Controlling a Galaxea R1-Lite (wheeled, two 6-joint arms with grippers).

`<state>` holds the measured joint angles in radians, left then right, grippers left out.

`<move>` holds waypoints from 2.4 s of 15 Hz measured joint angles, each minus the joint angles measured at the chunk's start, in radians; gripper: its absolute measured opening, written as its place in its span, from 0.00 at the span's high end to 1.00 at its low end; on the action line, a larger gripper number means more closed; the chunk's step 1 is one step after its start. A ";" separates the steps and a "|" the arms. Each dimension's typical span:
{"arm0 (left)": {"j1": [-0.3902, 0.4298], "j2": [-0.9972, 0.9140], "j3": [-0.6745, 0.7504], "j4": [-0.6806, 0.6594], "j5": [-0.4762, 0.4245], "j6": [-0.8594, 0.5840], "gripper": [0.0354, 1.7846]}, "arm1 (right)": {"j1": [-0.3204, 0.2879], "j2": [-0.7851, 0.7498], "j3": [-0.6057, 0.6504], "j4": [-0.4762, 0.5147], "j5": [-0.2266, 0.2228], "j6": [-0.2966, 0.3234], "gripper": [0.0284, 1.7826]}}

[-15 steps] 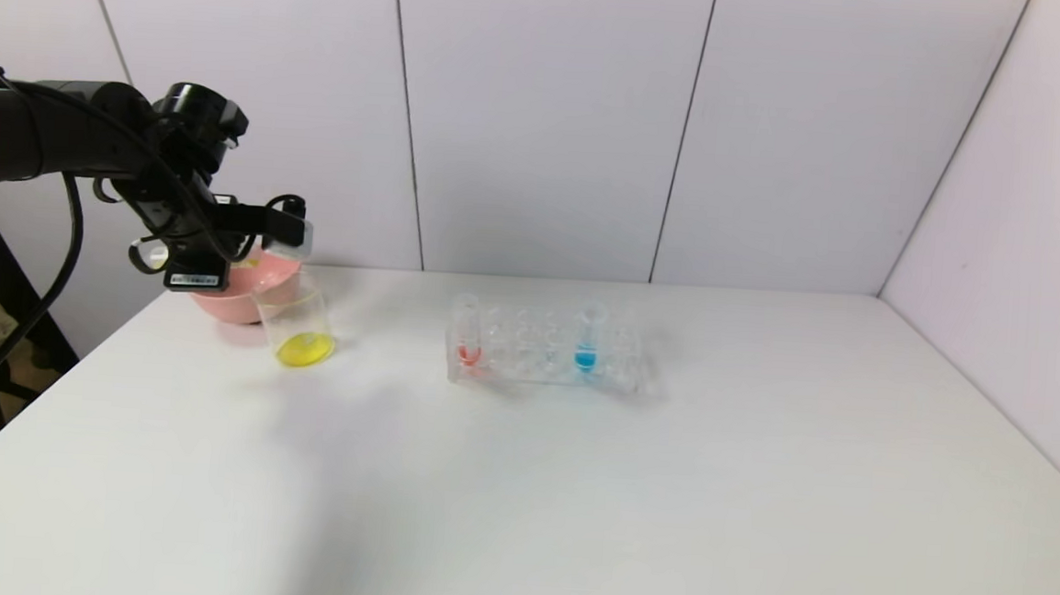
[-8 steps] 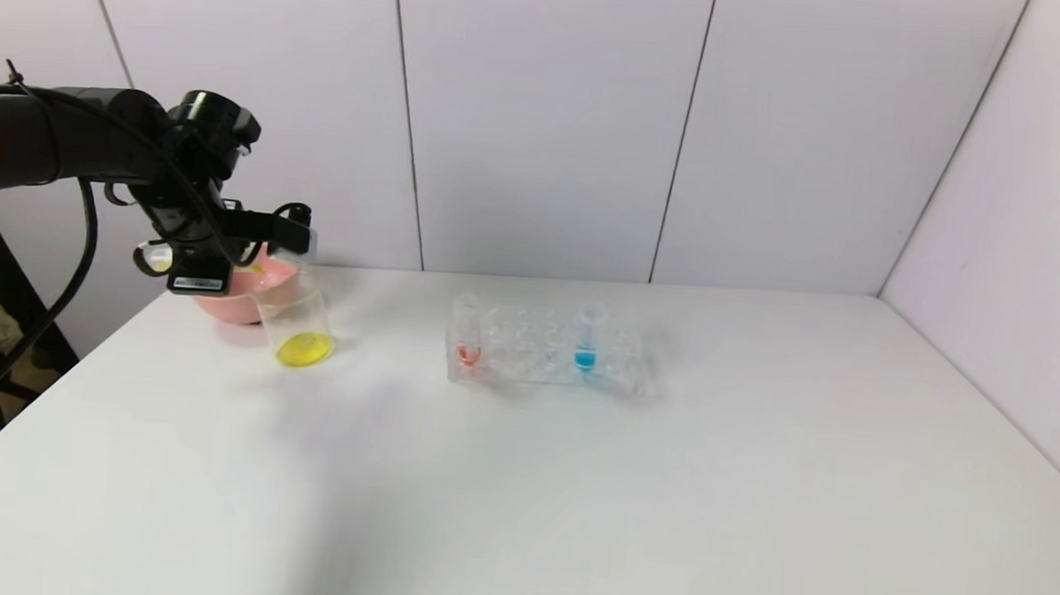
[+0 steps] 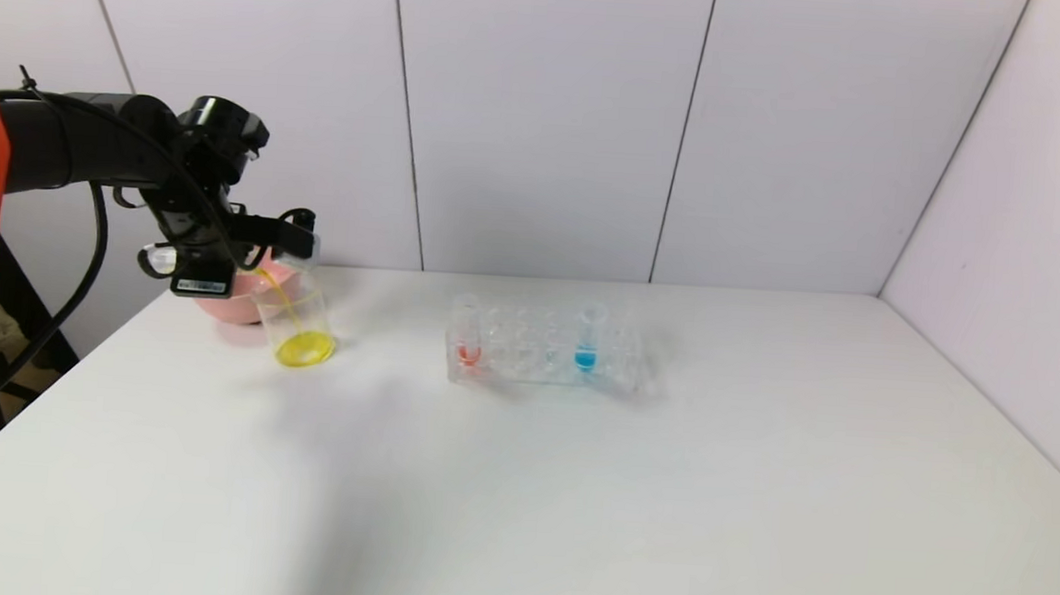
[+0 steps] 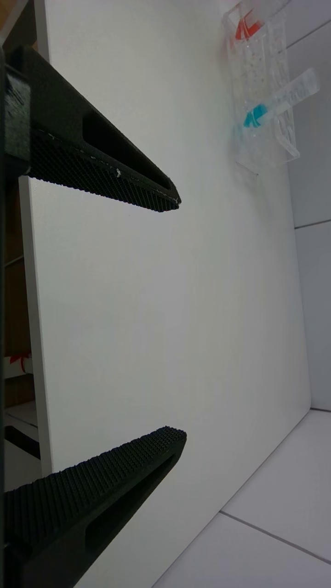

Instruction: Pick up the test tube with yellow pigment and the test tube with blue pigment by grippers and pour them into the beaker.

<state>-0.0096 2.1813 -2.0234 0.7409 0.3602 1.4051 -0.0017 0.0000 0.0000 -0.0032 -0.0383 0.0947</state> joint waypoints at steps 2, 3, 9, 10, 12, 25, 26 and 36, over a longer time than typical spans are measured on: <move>-0.001 0.001 0.000 -0.001 0.001 0.000 0.71 | 0.000 0.000 0.000 0.000 0.000 0.000 0.04; -0.002 0.001 0.000 -0.001 0.001 0.000 0.71 | 0.000 0.000 0.000 0.000 0.000 0.000 0.04; -0.009 0.001 0.000 0.000 0.021 0.000 0.71 | 0.000 0.000 0.000 0.000 0.000 0.000 0.04; -0.009 0.001 0.000 0.000 0.022 0.000 0.71 | 0.000 0.000 0.000 0.000 0.000 0.000 0.04; -0.010 0.001 0.000 0.000 0.022 0.000 0.71 | 0.000 0.000 0.000 0.000 0.000 0.000 0.04; -0.014 0.001 0.000 0.000 0.045 0.000 0.71 | 0.000 0.000 0.000 0.000 0.000 0.000 0.04; -0.015 0.001 0.000 0.000 0.056 0.001 0.71 | 0.000 0.000 0.000 0.000 0.000 0.000 0.04; -0.006 -0.040 0.001 -0.006 -0.039 -0.014 0.71 | 0.000 0.000 0.000 0.000 0.000 0.000 0.04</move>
<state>-0.0153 2.1417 -2.0219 0.7345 0.3209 1.3913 -0.0017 0.0000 0.0000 -0.0028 -0.0383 0.0947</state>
